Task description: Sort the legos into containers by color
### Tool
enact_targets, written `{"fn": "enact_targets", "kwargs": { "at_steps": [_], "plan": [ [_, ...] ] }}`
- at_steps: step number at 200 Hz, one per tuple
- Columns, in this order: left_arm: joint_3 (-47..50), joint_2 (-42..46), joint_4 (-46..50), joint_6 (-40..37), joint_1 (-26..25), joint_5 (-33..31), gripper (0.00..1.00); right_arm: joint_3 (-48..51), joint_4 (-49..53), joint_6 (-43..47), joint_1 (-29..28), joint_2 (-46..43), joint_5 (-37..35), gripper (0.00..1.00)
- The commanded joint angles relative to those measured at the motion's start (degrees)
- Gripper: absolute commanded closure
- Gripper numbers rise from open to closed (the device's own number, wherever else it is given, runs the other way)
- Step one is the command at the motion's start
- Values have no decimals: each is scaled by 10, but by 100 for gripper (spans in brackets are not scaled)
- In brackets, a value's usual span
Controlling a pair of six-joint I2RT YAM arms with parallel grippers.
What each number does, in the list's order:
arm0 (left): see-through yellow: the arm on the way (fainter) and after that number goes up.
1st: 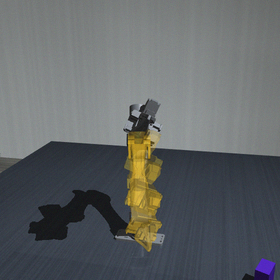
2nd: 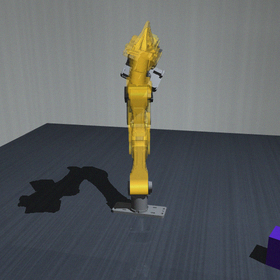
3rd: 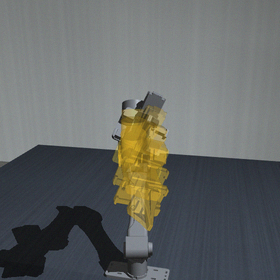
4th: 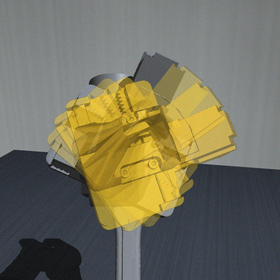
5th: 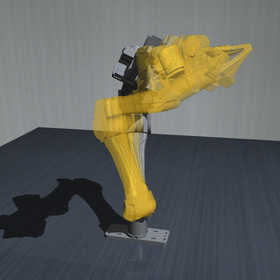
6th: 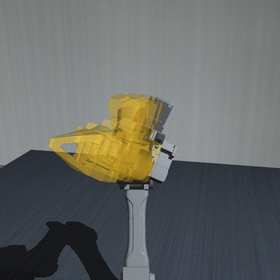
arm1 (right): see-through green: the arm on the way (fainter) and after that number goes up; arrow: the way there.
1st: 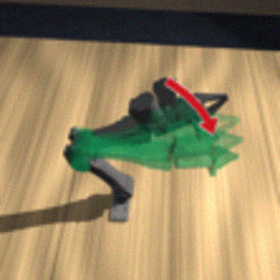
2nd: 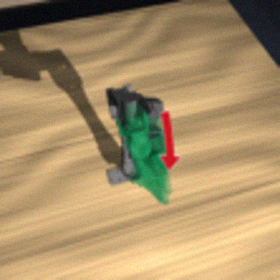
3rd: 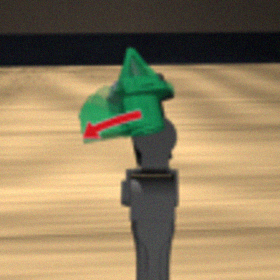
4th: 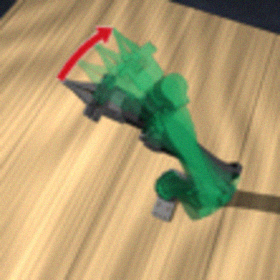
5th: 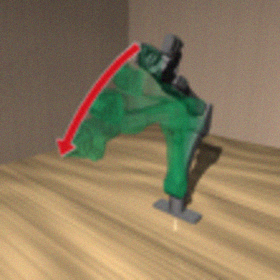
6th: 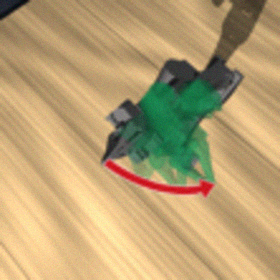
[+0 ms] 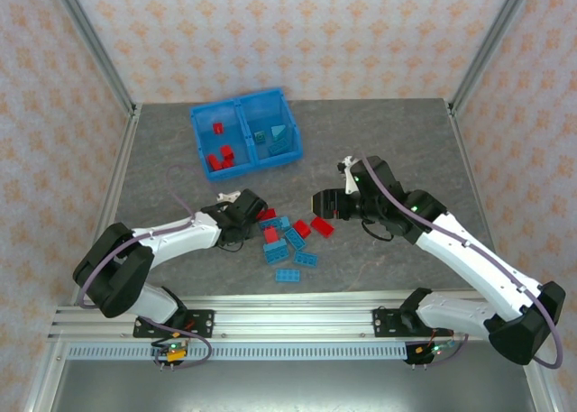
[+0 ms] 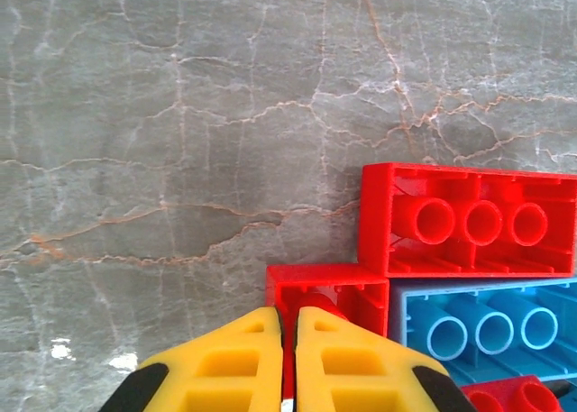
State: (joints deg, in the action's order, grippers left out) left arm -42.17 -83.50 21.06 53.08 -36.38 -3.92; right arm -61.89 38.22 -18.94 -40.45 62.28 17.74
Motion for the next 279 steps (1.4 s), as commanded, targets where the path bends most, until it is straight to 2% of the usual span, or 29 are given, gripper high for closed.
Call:
{"fn": "enact_targets", "kwargs": {
  "at_steps": [1, 25, 57, 70, 80, 93, 148, 175, 183, 211, 233, 253, 279],
  "plan": [
    [18, 8, 62, 5, -1, -40, 93, -20, 9, -11, 1, 5, -9, 27],
    [25, 12, 64, 4, -1, -45, 97, -26, 18, -10, 1, 5, 12, 27],
    [31, 6, 47, -3, -1, -45, 94, -25, 31, -9, 1, 5, 38, 27],
    [29, 0, 38, -4, -1, -39, 91, -24, 36, -10, 1, 5, 39, 27],
    [26, -6, 34, -3, -1, -40, 83, -24, 36, -11, 1, 4, 39, 27],
    [23, -15, 26, -3, -1, -45, 82, -25, 35, -14, 1, 4, 40, 27],
    [6, -31, -3, 5, -1, -58, 88, -22, 52, -12, 1, 14, 90, 27],
    [8, 21, 11, -1, -2, -60, 87, -18, 73, -8, 0, 14, 107, 27],
    [12, 52, 21, -5, -2, -71, 83, -18, 74, -8, -1, 12, 107, 27],
    [11, 152, 54, -45, -2, -91, 57, -15, 66, -12, -1, 9, 104, 27],
    [-19, 155, 92, -68, -2, -70, 36, -10, 57, -12, -1, 15, 104, 27],
    [-52, 111, 123, -71, -2, -56, 32, -13, 54, -13, -1, 23, 107, 26],
    [-48, 73, 71, -60, -2, -37, 30, -14, 58, -12, -1, 22, 105, 26]
  ]
}}
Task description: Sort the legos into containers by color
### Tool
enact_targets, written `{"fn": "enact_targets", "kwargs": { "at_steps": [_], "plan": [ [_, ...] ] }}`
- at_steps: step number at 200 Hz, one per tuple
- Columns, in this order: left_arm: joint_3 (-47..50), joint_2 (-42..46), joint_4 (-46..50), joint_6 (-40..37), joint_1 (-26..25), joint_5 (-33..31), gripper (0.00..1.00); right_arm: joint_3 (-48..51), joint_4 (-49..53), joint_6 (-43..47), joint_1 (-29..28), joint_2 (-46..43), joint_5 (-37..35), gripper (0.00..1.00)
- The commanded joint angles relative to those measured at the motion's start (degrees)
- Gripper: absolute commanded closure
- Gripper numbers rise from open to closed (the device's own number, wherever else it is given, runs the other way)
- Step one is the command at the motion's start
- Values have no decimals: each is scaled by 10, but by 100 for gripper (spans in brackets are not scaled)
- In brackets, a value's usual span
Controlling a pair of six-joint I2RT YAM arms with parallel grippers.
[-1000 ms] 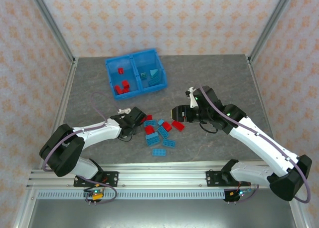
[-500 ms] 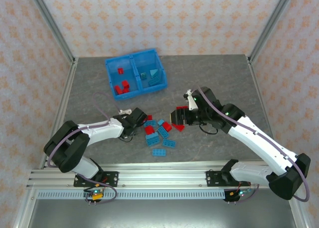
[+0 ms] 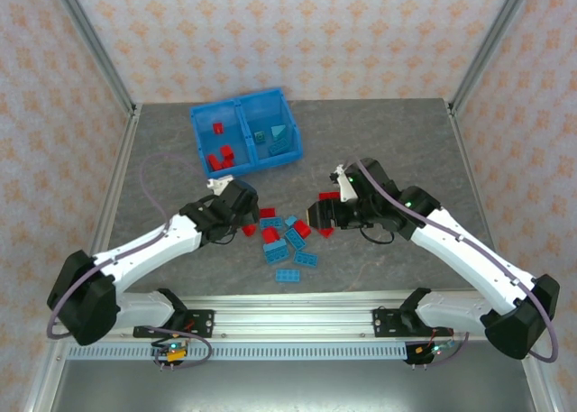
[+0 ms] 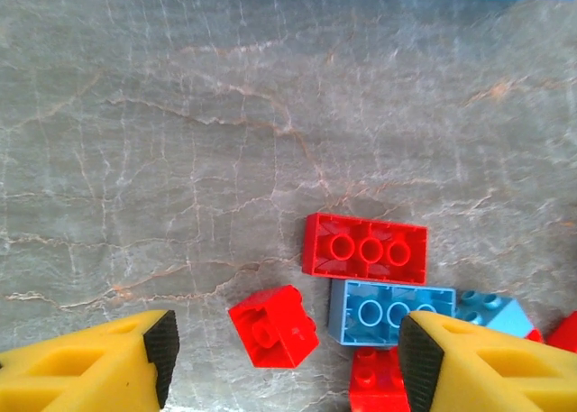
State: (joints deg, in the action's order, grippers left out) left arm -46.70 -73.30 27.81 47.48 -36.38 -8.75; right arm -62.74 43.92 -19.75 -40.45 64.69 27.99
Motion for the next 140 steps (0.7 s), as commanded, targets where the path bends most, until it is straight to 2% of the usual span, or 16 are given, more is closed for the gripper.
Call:
{"fn": "enact_targets", "kwargs": {
  "at_steps": [1, 33, 82, 140],
  "plan": [
    [-3, -31, 2, -3, -2, 12, 30, -5, 2, -4, -1, -2, 2, 26],
    [-12, -93, -24, -2, -1, 0, 30, -4, 15, -3, -1, -18, -11, 26],
    [-24, -174, -55, -1, 6, 29, 31, -4, 19, -5, -1, -22, -12, 26],
    [14, -186, -47, 19, 6, 36, 52, -3, 24, -10, -1, -20, -5, 26]
  ]
}}
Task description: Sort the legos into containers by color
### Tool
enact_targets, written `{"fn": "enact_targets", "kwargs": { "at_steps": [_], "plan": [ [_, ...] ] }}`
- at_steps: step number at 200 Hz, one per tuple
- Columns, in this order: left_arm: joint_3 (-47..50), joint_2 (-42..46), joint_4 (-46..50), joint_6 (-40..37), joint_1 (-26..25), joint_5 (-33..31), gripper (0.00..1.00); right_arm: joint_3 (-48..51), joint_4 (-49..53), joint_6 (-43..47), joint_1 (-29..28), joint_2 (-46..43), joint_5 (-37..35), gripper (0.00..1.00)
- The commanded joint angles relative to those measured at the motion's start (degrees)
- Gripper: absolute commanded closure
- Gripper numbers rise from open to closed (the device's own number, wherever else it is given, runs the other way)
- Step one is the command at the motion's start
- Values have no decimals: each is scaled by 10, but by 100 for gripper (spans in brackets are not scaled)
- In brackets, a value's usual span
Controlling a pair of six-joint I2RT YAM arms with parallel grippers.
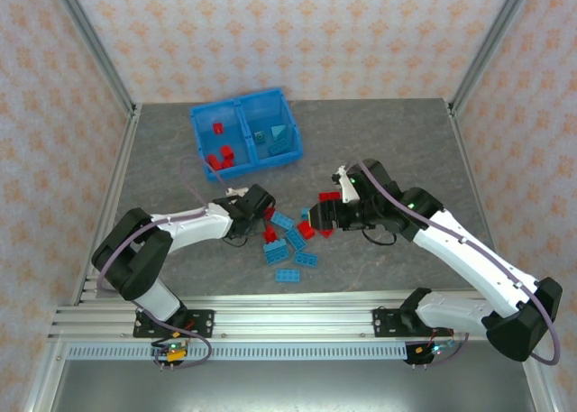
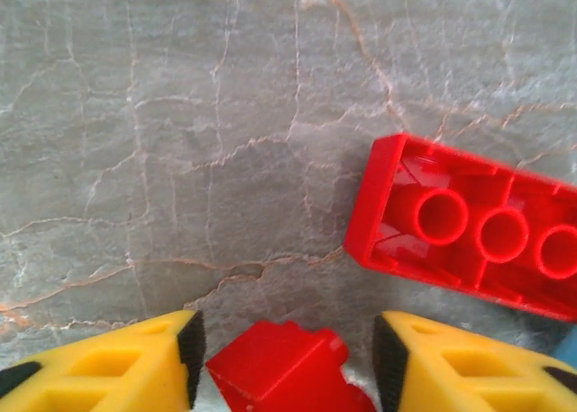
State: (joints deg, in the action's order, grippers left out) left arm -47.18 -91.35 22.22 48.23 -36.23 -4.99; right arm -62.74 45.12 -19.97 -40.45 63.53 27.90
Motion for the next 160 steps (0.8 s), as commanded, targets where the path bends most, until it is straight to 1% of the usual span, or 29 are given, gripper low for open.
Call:
{"fn": "enact_targets", "kwargs": {
  "at_steps": [1, 18, 40, 62, 78, 94, 118, 123, 133, 139, 144, 160],
  "plan": [
    [20, -6, 9, 12, 5, -2, 52, -3, 12, -8, -1, -9, -4, 26],
    [35, -5, 8, 17, 4, -1, 59, -3, 12, -9, -1, -8, -3, 26],
    [47, 1, 13, 17, 4, -9, 65, -1, 9, -12, -1, -8, -3, 26],
    [52, 8, 16, 18, 4, -15, 76, -2, 10, -14, -1, -6, 0, 26],
    [47, 22, 25, 14, 5, -27, 81, 0, 13, -13, -1, -7, 10, 26],
    [31, 45, 39, 1, 5, -37, 83, 7, 18, -12, -2, -9, 32, 26],
    [8, 66, 61, -18, 5, -38, 83, 21, 22, -11, -10, -19, 56, 26],
    [6, 68, 62, -22, 5, -34, 82, 24, 22, -11, -11, -21, 55, 26],
    [3, 69, 66, -30, 4, -20, 75, 26, 24, -11, -12, -23, 51, 26],
    [3, 69, 69, -33, 4, -13, 74, 26, 25, -11, -13, -23, 49, 26],
    [4, 70, 72, -34, 3, -10, 74, 26, 24, -11, -13, -23, 49, 26],
    [16, 79, 74, -29, 1, -17, 80, 27, 16, -15, -15, -23, 46, 27]
  ]
}}
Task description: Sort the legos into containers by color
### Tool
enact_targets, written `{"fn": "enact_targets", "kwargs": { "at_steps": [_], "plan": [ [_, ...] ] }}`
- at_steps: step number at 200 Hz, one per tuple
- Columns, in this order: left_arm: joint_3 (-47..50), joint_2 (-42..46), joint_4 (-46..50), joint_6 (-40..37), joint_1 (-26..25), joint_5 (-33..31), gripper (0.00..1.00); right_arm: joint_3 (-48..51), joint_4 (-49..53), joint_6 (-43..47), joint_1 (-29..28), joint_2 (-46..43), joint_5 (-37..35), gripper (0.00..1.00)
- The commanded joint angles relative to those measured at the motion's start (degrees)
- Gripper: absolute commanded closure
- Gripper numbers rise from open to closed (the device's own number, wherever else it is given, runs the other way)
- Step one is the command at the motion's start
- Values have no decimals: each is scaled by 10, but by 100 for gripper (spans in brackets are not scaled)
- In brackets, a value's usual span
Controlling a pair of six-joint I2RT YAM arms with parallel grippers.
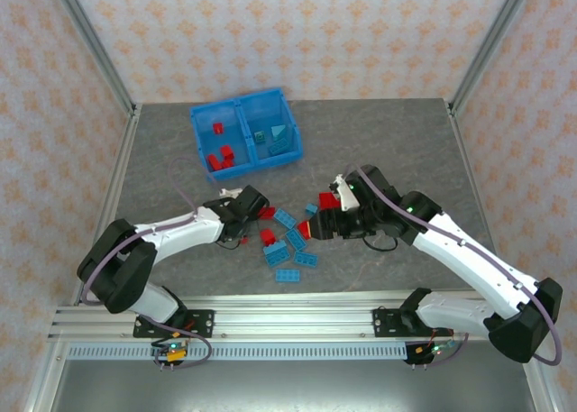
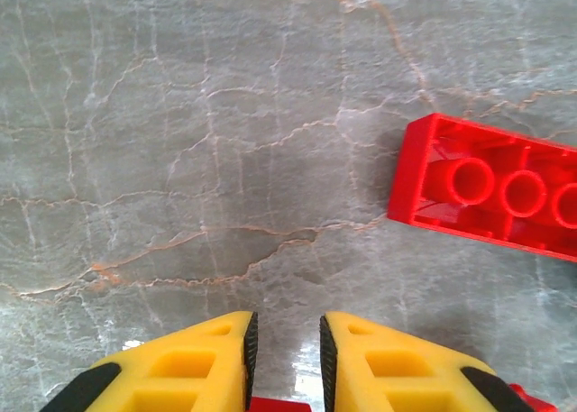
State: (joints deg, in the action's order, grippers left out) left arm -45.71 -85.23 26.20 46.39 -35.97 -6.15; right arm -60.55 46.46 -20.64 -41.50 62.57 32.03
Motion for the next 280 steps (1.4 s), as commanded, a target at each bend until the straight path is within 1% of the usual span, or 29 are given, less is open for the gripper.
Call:
{"fn": "enact_targets", "kwargs": {
  "at_steps": [1, 27, 52, 72, 89, 106, 112, 131, 158, 164, 182, 194, 208, 223, 231, 250, 271, 280],
  "plan": [
    [2, 19, 34, -10, -2, -6, 81, 5, 3, -8, -4, -14, 4, 27],
    [-10, 60, 57, -21, 8, -62, 88, 0, -6, -11, -4, -10, -5, 27],
    [-54, 83, 69, -54, 44, -73, 92, -4, -10, -12, -4, -5, -9, 27],
    [-89, 75, 66, -87, 98, -70, 93, -3, -9, -15, -5, -8, -20, 26],
    [-141, 54, 45, -124, 153, -74, 94, -3, -15, -19, -5, -9, -23, 26],
    [-226, 4, 23, -154, 197, -74, 94, -6, -20, -21, -5, -8, -28, 26],
    [-259, -21, 16, -180, 207, -79, 94, -7, -20, -21, -5, -7, -29, 26],
    [-372, -109, -1, -209, 232, -87, 94, -8, -26, -21, -5, -5, -28, 26],
    [-520, -247, -2, -213, 258, -91, 94, -11, -25, -21, -5, 2, -22, 26],
    [-545, -282, 0, -211, 262, -90, 94, -11, -24, -21, -5, 2, -23, 26],
    [-609, -351, 3, -211, 268, -92, 94, -16, -19, -19, -5, 1, -26, 26],
    [-643, -386, 4, -216, 268, -86, 90, -18, -16, -18, -5, 1, -26, 26],
    [-671, -413, 14, -216, 269, -80, 81, -20, -11, -16, -5, 1, -30, 26],
    [-678, -420, 15, -215, 269, -72, 71, -23, -6, -12, -5, 1, -34, 26],
    [-675, -416, 14, -216, 269, -70, 67, -23, -5, -12, -5, 2, -36, 26],
    [-661, -392, 14, -218, 269, -64, 62, -21, -9, -14, -5, 4, -37, 26],
    [-623, -341, 2, -219, 268, -46, 56, -20, -13, -16, -5, 8, -43, 26],
    [-604, -312, 3, -216, 268, -37, 56, -20, -15, -14, -5, 10, -46, 26]
  ]
}}
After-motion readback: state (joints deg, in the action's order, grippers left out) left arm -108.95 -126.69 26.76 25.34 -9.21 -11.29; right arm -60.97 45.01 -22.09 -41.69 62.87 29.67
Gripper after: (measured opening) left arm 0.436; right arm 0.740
